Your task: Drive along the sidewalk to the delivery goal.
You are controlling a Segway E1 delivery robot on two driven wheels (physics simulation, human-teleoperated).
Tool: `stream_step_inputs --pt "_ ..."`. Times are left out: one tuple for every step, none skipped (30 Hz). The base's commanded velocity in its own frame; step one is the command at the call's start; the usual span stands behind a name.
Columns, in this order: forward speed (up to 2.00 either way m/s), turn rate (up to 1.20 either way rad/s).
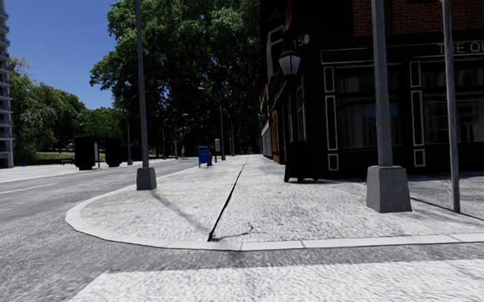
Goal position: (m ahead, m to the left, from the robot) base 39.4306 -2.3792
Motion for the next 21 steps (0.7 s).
stream_step_inputs --pt "2.0 0.0" --pt "2.0 0.0" --pt "2.0 0.0" --pt "2.0 0.0" --pt "2.0 0.0" --pt "2.0 0.0" --pt "2.0 0.0" --pt "2.0 0.0" --pt "2.0 0.0" --pt "2.0 0.0" --pt "2.0 0.0" --pt "2.0 0.0" --pt "2.0 0.0" --pt "2.0 0.0" --pt "2.0 0.0" --pt "2.0 0.0" --pt "2.0 0.0" --pt "2.0 0.0" --pt "2.0 0.0" --pt "2.0 0.0" --pt "2.0 0.0"
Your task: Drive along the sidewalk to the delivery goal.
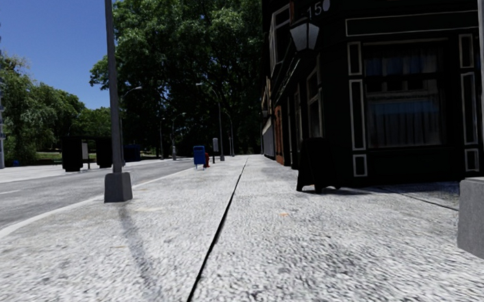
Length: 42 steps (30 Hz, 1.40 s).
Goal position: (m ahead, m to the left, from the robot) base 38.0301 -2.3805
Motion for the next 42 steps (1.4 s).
stream_step_inputs --pt "2.0 0.0" --pt "2.0 0.0" --pt "2.0 0.0" --pt "2.0 0.0" --pt "2.0 0.0" --pt "2.0 0.0" --pt "2.0 0.0" --pt "2.0 0.0" --pt "2.0 0.0" --pt "2.0 0.0" --pt "2.0 0.0" --pt "1.98 0.0" --pt "1.98 0.0" --pt "1.76 0.0" --pt "1.42 0.0" --pt "1.31 0.0" --pt "1.28 0.0" --pt "1.28 0.0" --pt "1.27 0.0" --pt "1.25 0.0" --pt "1.24 0.0" --pt "1.24 0.0" --pt "1.23 0.0" --pt "1.23 0.0" --pt "1.23 0.0" --pt "1.23 0.0" --pt "1.23 0.0" --pt "1.23 0.0" --pt "1.23 0.0" --pt "1.23 0.0" --pt "1.23 0.0" --pt "1.23 0.0" --pt "1.23 0.0" --pt "1.23 0.0" --pt "1.23 0.0" --pt "1.23 0.0" --pt "1.23 0.0" --pt "1.23 0.0" --pt "1.23 0.0" --pt "1.37 0.0" --pt "2.0 0.0" --pt "2.0 0.0"
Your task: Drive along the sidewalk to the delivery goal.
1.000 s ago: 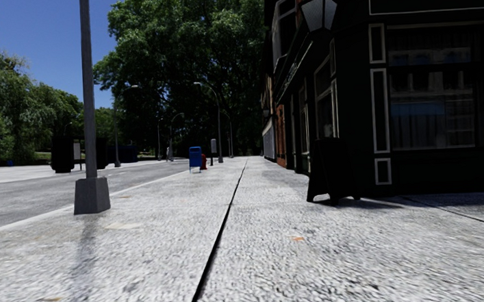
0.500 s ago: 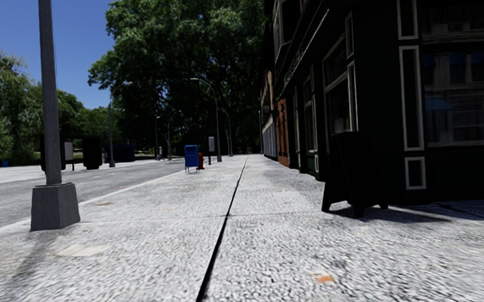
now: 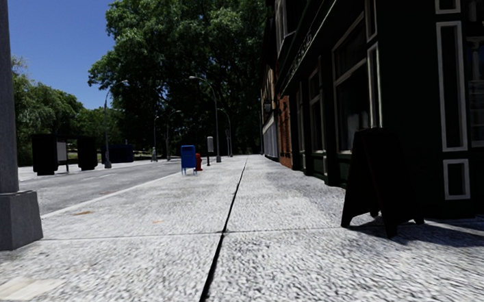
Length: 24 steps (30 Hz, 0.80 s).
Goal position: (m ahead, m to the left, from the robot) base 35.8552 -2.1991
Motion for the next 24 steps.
stream_step_inputs --pt "2.0 0.0" --pt "2.0 0.0" --pt "2.0 0.0" --pt "2.0 0.0" --pt "2.0 0.0" --pt "2.0 0.0" --pt "2.0 0.0" --pt "2.0 0.0" --pt "2.0 0.0" --pt "2.0 0.0" --pt "2.0 0.0" --pt "2.0 0.0" --pt "2.0 0.0" --pt "2.0 0.0" --pt "2.0 0.0" --pt "2.0 0.0" --pt "2.0 0.0" --pt "2.0 0.0" --pt "2.0 0.0" --pt "2.0 0.0" --pt "2.0 0.0" --pt "2.0 0.0" --pt "2.0 0.0" --pt "2.0 0.0"
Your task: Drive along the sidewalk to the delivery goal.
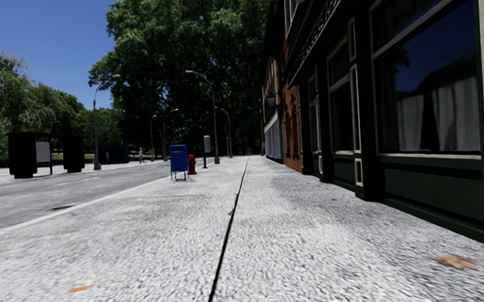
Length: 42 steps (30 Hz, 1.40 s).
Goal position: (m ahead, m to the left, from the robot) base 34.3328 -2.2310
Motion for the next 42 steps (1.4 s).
stream_step_inputs --pt "2.0 0.0" --pt "2.0 0.0" --pt "2.0 0.0" --pt "2.0 0.0" --pt "2.0 0.0" --pt "2.0 0.0" --pt "2.0 0.0" --pt "2.0 0.0" --pt "2.0 -0.01" --pt "2.0 -0.14" --pt "2.0 -0.14" --pt "2.0 -0.19" --pt "2.0 -0.2" --pt "2.0 -0.2" --pt "2.0 -0.2" --pt "2.0 -0.2" --pt "2.0 -0.2" --pt "2.0 -0.2" --pt "2.0 -0.2" --pt "2.0 -0.2" --pt "2.0 -0.2" --pt "2.0 -0.2" --pt "2.0 -0.2" --pt "2.0 -0.2" --pt "2.0 -0.2" --pt "2.0 -0.2" --pt "2.0 -0.2" --pt "2.0 -0.2" --pt "2.0 -0.2" --pt "2.0 -0.2" --pt "2.0 -0.2" --pt "2.0 -0.2" --pt "2.0 -0.2" --pt "2.0 -0.08" --pt "2.0 0.0" --pt "2.0 0.0" --pt "2.0 0.0" --pt "2.0 0.0" --pt "2.0 0.0" --pt "2.0 0.0" --pt "2.0 0.0" --pt "2.0 0.0"
